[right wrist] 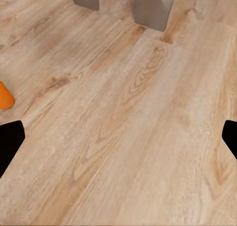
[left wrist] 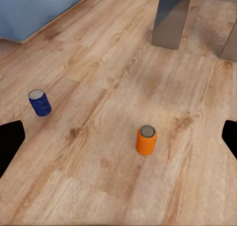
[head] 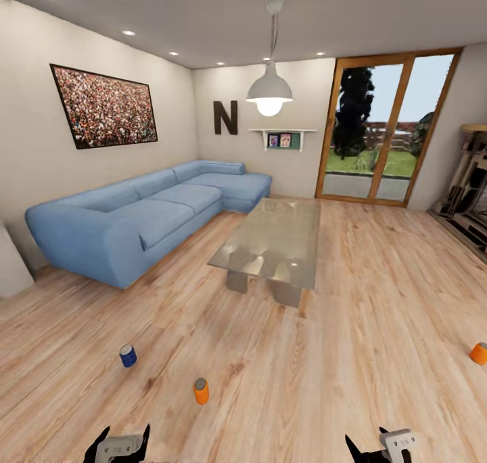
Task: Put the three can of soda from the living room inside the tash can in the kitchen.
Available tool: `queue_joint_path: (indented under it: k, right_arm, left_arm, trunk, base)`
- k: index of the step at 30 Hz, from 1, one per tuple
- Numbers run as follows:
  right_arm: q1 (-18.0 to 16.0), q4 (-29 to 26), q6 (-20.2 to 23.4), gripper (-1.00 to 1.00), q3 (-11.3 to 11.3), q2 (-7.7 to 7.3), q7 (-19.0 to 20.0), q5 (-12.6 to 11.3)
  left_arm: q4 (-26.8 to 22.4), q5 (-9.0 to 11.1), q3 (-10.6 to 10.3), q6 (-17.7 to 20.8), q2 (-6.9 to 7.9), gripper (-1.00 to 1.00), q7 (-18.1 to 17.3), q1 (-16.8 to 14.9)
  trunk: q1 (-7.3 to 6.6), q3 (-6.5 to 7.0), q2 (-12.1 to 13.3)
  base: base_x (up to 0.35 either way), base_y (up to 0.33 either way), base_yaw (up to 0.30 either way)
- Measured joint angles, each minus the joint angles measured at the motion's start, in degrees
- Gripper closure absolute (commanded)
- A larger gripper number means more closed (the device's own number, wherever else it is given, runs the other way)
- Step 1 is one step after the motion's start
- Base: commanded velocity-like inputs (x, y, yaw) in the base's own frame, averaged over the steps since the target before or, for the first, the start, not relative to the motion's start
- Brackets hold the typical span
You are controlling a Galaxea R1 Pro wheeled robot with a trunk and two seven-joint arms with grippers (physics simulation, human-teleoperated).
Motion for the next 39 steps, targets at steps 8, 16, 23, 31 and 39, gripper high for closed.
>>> queue_joint_path:
  k: [8, 16, 23, 31, 39]
  right_arm:
    - [0.0, 0.0, 0.0, -1.0, 0.0, -0.01, 0.0, 0.0]
    - [0.0, 0.0, 0.0, -1.0, 0.0, 0.04, 0.0, 0.0]
    - [0.0, 0.0, 0.0, -1.0, 0.0, 0.01, 0.0, 0.0]
    - [0.0, 0.0, 0.0, -1.0, 0.0, 0.05, 0.0, 0.0]
    - [0.0, 0.7, 0.0, -1.0, 0.1, -0.01, 0.0, 0.0]
  left_arm:
    - [0.0, 0.1, 0.0, 0.0, 0.0, -1.0, 0.0, 0.0]
    - [0.0, 0.0, 0.0, 0.0, 0.0, -1.0, 0.0, 0.0]
    - [0.0, 0.0, 0.0, 0.0, 0.0, -1.0, 0.0, 0.0]
    - [0.0, 0.0, -0.1, -0.1, 0.0, -1.0, 0.0, 0.0]
    - [-0.1, 0.0, -0.1, 0.0, 0.0, -1.0, 0.0, 0.1]
  trunk:
    - [0.0, 0.0, 0.0]
    - [0.0, 0.0, 0.0]
    - [0.0, 0.0, 0.0]
    - [0.0, 0.0, 0.0]
    - [0.0, 0.0, 0.0]
  base:
    - [-0.015, 0.273, 0.243]
    - [-0.106, 0.274, 0.243]
    - [-0.186, 0.255, 0.243]
    - [-0.196, 0.236, 0.243]
    - [0.089, 0.207, 0.151]
